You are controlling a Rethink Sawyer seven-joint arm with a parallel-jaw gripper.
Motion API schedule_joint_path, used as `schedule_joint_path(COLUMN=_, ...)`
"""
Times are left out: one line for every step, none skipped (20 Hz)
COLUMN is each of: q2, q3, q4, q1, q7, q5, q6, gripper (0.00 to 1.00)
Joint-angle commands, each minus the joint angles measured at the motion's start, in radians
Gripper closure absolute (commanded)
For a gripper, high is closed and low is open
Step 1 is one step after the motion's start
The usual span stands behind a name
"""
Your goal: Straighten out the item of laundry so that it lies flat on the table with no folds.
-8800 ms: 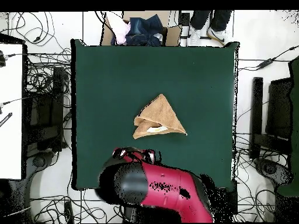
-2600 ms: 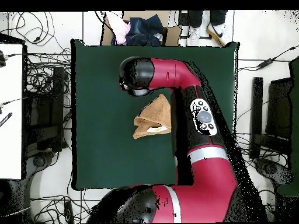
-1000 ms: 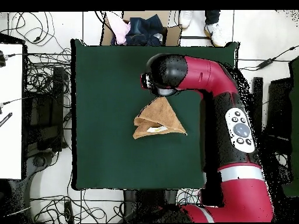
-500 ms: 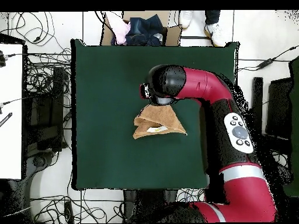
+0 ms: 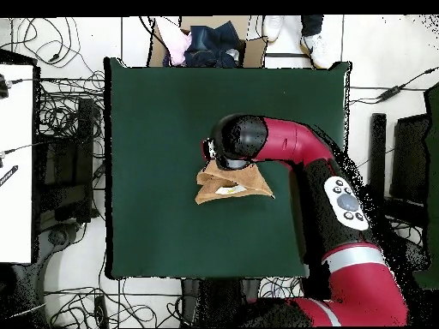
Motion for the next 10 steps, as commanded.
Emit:
schedule_joint_path(q2=-0.002, q3=0.065, q4=0.131, q1=0.006, q7=-0.02, q5=-0.04, q6=-0.088, gripper=0.0)
schedule_joint_path(q2=0.004, q3=0.065, q4=0.13, q1=0.006, q7=-0.021, q5=-0.041, q6=-0.093, gripper=0.0)
schedule_joint_path(q2=0.011, q3=0.065, q4=0.129, q1=0.005, q7=-0.022, q5=-0.043, q6=-0.099, gripper=0.0)
schedule_joint_path(q2=0.019, q3=0.066, q4=0.129, q1=0.004, q7=-0.023, q5=-0.043, q6=-0.105, gripper=0.0)
schedule_joint_path(q2=0.028, q3=0.067, q4=0.132, q1=0.002, q7=-0.024, q5=-0.045, q6=-0.117, gripper=0.0)
schedule_joint_path(q2=0.032, q3=0.067, q4=0.132, q1=0.002, q7=-0.023, q5=-0.045, q6=-0.122, gripper=0.0)
schedule_joint_path(q2=0.039, q3=0.067, q4=0.131, q1=0.001, q7=-0.026, q5=-0.046, q6=-0.126, gripper=0.0)
schedule_joint_path(q2=0.047, q3=0.068, q4=0.126, q1=0.0, q7=-0.03, q5=-0.046, q6=-0.125, gripper=0.0)
schedule_joint_path(q2=0.052, q3=0.068, q4=0.122, q1=-0.001, q7=-0.032, q5=-0.045, q6=-0.125, gripper=0.0)
schedule_joint_path(q2=0.058, q3=0.069, q4=0.121, q1=-0.003, q7=-0.034, q5=-0.046, q6=-0.131, gripper=0.0)
